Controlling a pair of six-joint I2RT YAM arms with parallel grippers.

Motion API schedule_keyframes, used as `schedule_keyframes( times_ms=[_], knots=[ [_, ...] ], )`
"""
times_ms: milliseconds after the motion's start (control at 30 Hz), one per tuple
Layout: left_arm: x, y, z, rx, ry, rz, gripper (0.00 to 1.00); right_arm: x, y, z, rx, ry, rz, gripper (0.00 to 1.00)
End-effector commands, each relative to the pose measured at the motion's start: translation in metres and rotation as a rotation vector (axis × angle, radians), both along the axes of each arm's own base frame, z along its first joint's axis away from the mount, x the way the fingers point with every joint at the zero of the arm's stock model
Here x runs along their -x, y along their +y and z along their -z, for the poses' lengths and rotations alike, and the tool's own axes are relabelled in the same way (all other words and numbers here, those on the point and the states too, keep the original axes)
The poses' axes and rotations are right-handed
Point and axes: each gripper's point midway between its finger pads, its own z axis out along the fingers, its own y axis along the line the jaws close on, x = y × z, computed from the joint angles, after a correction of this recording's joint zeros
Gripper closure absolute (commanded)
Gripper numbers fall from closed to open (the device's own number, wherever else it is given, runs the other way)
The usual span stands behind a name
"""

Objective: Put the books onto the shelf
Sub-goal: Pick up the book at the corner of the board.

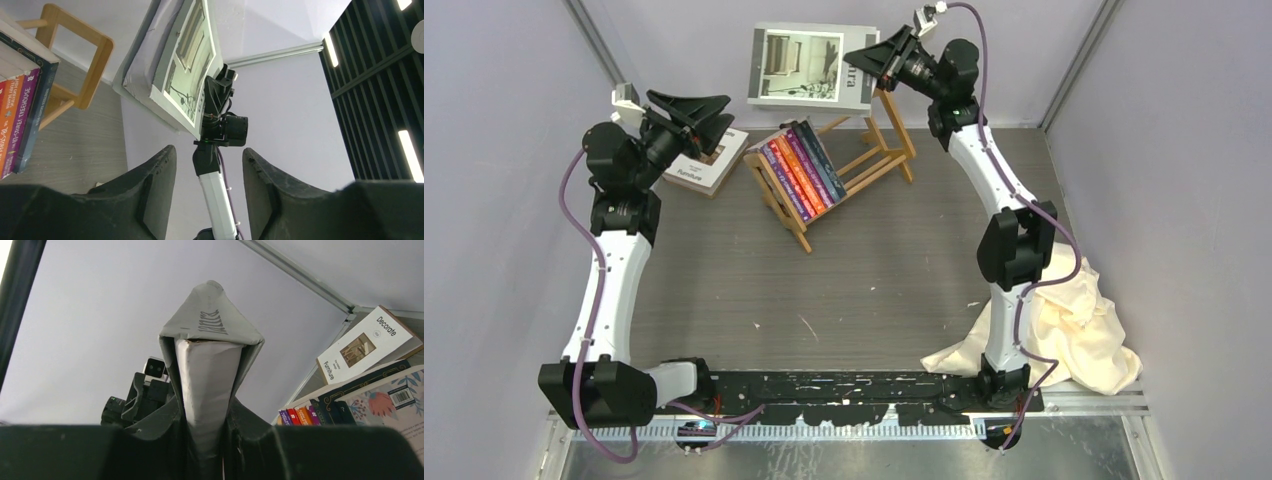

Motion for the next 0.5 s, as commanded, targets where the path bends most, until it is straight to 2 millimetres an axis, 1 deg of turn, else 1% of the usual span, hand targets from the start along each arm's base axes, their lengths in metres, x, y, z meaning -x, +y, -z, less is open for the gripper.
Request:
schedule_keyframes(
  times_ms=[0, 167, 300, 467],
  knots=[
    [0.01, 0.0, -0.014, -0.017, -0.078, -0.004, 0.46, 0.046, -0.016, -0.072, -0.007, -0.211, 0.046, 0.69],
    [0.008, 0.0, -0.013, 0.002, -0.076, 0.002, 0.39, 0.053, -0.023, -0.078, 0.009, -0.258, 0.105, 0.69],
    [0.008, 0.0, -0.014, 0.029, -0.08, 0.009, 0.37, 0.059, -0.03, -0.085, 0.03, -0.313, 0.166, 0.69],
    [0.006, 0.0, -0.012, 0.033, -0.074, 0.004, 0.36, 0.059, -0.035, -0.081, 0.13, -0.347, 0.24, 0.68]
  ],
)
